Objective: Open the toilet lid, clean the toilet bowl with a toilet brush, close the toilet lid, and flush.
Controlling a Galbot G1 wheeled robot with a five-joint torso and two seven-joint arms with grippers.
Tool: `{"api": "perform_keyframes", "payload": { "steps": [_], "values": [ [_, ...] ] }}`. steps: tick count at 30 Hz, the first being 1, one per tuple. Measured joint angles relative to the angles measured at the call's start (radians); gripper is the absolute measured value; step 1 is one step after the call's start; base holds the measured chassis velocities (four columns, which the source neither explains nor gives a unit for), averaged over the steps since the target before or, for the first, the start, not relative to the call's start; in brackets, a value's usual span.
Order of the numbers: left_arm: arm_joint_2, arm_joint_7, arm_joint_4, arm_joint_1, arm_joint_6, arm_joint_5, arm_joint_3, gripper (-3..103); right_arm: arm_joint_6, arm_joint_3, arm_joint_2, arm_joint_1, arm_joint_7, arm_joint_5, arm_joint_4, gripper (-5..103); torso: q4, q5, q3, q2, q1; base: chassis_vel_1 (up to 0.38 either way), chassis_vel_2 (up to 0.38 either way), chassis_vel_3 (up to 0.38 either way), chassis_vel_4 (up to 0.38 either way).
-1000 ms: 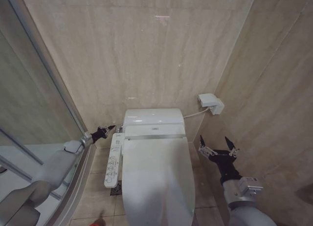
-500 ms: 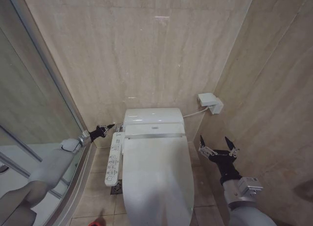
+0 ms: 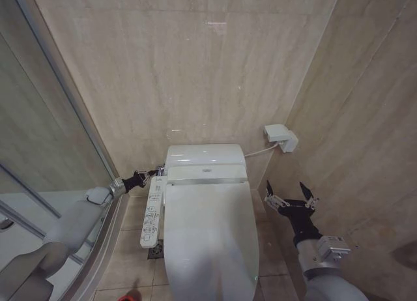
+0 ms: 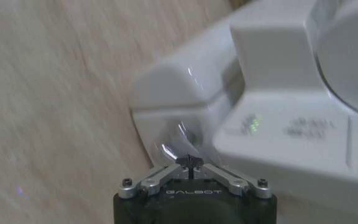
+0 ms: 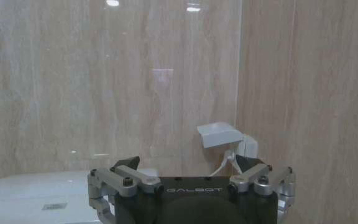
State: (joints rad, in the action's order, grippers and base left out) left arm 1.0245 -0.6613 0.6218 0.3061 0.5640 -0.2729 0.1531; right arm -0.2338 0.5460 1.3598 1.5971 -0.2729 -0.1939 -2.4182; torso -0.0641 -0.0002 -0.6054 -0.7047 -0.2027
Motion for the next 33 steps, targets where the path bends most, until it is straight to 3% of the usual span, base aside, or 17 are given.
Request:
{"api": "perform_keyframes", "payload": {
  "steps": [14,23,26,27,28,29,33],
  "values": [
    [0.029,0.000,-0.053,-0.018,-0.029,-0.031,0.014,0,0.000,0.000,0.000,0.000,0.000,0.000,0.000,100,0.0012,0.0006,0.000,0.000,0.000,0.000,0.000,0.000,0.000],
    [0.051,0.035,-0.056,-0.012,-0.038,-0.052,0.019,0,0.000,0.000,0.000,0.000,0.000,0.000,0.000,100,0.0004,0.0004,0.000,0.000,0.000,0.000,0.000,0.000,0.000],
    [0.041,0.110,-0.005,0.040,-0.054,-0.078,-0.035,0,0.000,0.000,0.000,0.000,0.000,0.000,0.000,100,-0.0014,-0.0004,0.000,0.000,0.000,0.000,0.000,0.000,0.000],
    [0.041,0.110,-0.005,0.040,-0.054,-0.078,-0.035,0,0.000,0.000,0.000,0.000,0.000,0.000,0.000,100,-0.0014,-0.0004,0.000,0.000,0.000,0.000,0.000,0.000,0.000],
    [0.033,0.161,0.033,0.079,-0.060,-0.100,-0.075,0,0.000,0.000,0.000,0.000,0.000,0.000,0.000,100,-0.0020,-0.0005,0.000,0.000,0.000,0.000,0.000,0.000,0.000],
    [0.033,0.161,0.033,0.079,-0.060,-0.100,-0.075,0,0.000,0.000,0.000,0.000,0.000,0.000,0.000,100,-0.0020,-0.0005,0.000,0.000,0.000,0.000,0.000,0.000,0.000],
    [-0.018,0.447,0.210,0.226,-0.049,-0.155,-0.215,0,0.000,0.000,0.000,0.000,0.000,0.000,0.000,100,-0.0009,-0.0003,0.000,0.000,0.000,-0.015,-0.004,-0.004,-0.004]
  ]
}}
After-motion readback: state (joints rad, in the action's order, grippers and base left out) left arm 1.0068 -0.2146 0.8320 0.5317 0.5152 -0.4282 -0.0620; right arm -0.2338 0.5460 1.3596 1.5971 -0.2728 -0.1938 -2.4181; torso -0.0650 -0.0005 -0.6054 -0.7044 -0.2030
